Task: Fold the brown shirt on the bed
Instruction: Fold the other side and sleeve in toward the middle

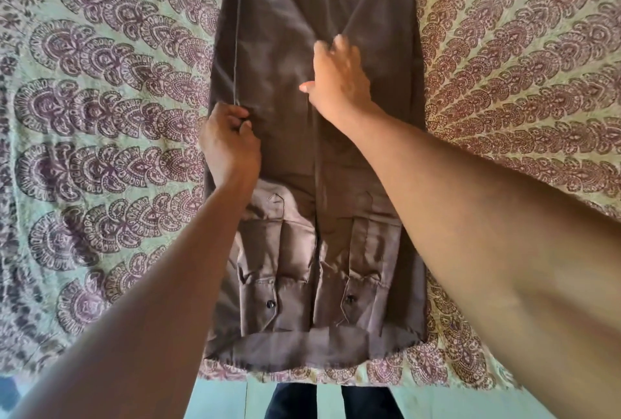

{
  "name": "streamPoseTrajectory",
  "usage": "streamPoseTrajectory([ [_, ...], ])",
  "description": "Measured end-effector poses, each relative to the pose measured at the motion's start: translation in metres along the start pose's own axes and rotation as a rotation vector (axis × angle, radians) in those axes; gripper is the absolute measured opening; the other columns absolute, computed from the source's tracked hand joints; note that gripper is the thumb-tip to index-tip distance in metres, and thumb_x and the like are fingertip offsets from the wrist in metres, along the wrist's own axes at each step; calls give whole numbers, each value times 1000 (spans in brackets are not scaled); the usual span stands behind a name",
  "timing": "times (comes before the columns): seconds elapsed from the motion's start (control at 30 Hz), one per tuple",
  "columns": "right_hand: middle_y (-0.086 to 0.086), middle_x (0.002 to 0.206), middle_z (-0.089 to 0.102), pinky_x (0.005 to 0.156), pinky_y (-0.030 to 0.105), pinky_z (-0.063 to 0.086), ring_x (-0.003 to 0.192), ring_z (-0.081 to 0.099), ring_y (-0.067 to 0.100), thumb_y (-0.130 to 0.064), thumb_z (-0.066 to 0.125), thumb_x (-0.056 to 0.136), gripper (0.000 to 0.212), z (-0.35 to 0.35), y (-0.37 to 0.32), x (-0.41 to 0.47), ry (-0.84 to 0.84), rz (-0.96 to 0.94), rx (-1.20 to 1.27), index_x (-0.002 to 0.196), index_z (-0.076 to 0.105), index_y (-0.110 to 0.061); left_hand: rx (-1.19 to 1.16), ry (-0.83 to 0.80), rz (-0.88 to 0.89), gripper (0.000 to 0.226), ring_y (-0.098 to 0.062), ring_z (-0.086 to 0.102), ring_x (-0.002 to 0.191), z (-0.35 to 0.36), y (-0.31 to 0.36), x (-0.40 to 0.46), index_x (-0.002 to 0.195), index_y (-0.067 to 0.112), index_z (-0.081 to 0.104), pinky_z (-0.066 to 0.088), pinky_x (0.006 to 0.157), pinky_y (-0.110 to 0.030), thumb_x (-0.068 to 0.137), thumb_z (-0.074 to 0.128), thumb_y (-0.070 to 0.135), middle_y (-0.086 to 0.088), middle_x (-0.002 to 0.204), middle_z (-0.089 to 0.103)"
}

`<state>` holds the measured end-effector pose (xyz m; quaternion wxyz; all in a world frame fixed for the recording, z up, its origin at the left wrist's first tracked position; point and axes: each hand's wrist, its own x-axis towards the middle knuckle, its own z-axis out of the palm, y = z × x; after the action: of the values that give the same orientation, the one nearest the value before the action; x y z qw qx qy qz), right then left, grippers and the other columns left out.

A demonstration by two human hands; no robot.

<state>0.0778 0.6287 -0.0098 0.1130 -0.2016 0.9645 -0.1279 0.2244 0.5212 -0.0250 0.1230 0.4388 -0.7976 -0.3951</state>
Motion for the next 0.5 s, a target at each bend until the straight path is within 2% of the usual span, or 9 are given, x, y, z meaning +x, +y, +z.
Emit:
streamPoseTrajectory([
  [0.07,11,147,43,100,46,48,138,41,32,-34,69,96,47,0,-1,11,-4,40,12,134,54,-11,18,-5,73,20,-16,55,90,-1,-1,2,101,12,72,35,78,-18,90,62,-1,6,87,61],
  [0.13,12,145,45,100,44,47,138,42,33,-33,69,97,41,-1,-1,19,-9,83,45,130,57,-10,45,-15,147,20,-17,54,92,-1,-7,3,101,12,72,36,80,-19,90,61,1,-7,102,66],
  [0.27,12,144,45,103,46,44,137,42,34,-28,64,100,29,0,-4,28,-37,138,28,125,62,-13,27,-10,184,18,-11,46,95,-3,-11,-3,109,6,70,33,84,-4,95,59,4,-13,116,62],
  [0.3,11,144,44,104,47,41,137,42,34,-26,62,101,27,1,-5,28,-35,145,-3,125,62,-14,14,-2,194,20,-13,48,96,-3,-11,-7,113,6,69,37,88,-6,96,59,6,-13,118,61],
  [0.37,10,144,44,105,51,36,136,41,33,-20,61,100,26,1,-5,29,-23,152,-67,125,62,-15,12,-15,218,29,-21,56,105,-3,-16,-12,125,8,67,46,97,-25,98,57,9,-13,126,58],
  [0.5,8,138,47,101,52,34,132,43,32,-24,62,99,22,2,-1,23,38,124,-86,121,60,-18,78,-82,335,50,-27,51,132,-4,-30,-19,148,9,52,41,115,-44,99,55,16,-13,145,51],
])
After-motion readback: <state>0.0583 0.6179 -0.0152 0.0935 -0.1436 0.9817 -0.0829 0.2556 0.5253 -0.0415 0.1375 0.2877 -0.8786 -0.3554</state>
